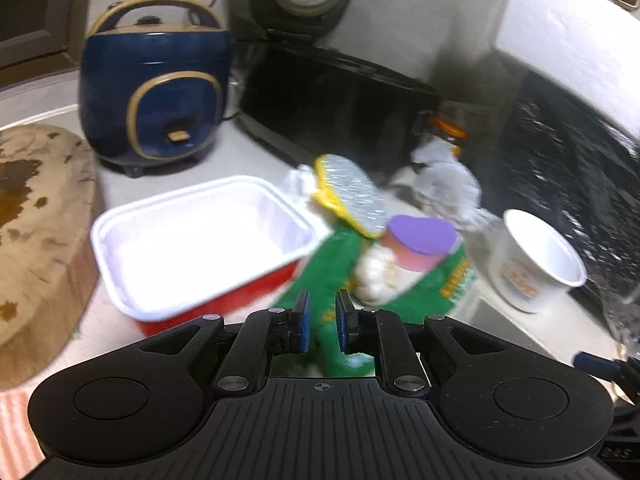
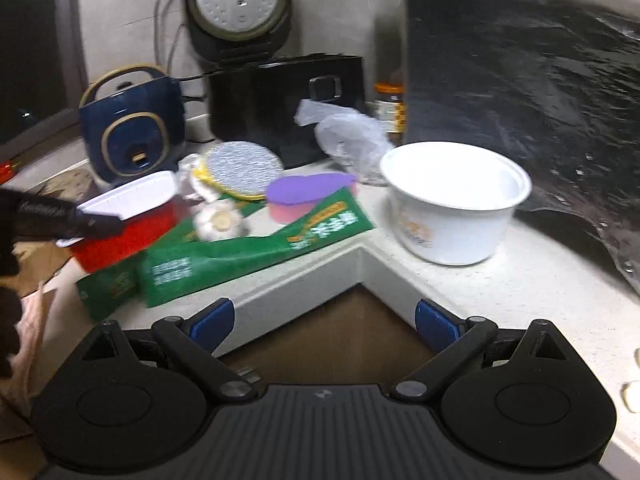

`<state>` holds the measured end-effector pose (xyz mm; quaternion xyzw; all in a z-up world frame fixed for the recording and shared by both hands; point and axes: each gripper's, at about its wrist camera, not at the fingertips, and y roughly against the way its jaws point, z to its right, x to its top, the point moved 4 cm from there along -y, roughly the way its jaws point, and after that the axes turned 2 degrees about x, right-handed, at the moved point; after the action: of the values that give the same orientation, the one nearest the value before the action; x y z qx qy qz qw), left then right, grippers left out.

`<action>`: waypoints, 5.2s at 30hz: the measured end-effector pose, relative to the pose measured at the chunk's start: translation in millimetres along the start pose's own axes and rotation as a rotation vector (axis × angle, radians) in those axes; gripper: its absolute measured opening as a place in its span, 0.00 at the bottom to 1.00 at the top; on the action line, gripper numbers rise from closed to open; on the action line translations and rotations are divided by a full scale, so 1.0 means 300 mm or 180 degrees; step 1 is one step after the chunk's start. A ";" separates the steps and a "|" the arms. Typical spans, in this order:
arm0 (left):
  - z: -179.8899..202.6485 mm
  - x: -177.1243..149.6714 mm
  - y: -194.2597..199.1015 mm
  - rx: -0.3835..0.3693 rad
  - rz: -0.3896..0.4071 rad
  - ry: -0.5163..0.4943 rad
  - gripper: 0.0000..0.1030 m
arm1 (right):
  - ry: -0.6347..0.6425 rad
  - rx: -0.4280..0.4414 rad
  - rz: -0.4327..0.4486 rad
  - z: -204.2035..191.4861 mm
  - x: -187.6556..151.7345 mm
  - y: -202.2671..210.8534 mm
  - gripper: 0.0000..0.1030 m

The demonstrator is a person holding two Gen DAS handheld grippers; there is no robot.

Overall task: Collect trash
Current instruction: 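Move both tools toward the red foil tray and garlic bulb, then close the left gripper on the rim of the red foil tray, then lift the foil tray with the left gripper while the right gripper grasps the garlic bulb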

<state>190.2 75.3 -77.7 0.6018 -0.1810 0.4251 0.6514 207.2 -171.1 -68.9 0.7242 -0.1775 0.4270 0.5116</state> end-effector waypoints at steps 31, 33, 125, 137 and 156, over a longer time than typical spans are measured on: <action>-0.144 -0.046 0.030 -0.0258 -0.0273 0.0247 0.16 | -0.0429 0.0416 -0.0122 -0.147 0.153 -0.229 0.95; -0.181 -0.015 0.070 -0.0179 -0.0158 0.0302 0.16 | -0.0354 0.0485 -0.0148 -0.184 0.162 -0.257 0.95; -0.239 0.083 -0.224 0.0483 -0.0485 -0.0533 0.22 | 0.0359 0.0103 -0.0370 -0.153 0.046 -0.158 0.82; -0.255 0.074 -0.170 0.0455 -0.0403 0.0078 0.10 | 0.0249 -0.0091 -0.0153 -0.097 0.046 -0.104 0.82; -0.364 0.015 0.113 0.0639 0.0102 0.0690 0.11 | 0.0381 0.0372 -0.0070 -0.183 0.253 -0.344 0.81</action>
<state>136.6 176.4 -76.0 0.6116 -0.0756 0.5139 0.5968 298.3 -65.8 -62.9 0.7280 -0.1134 0.4734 0.4828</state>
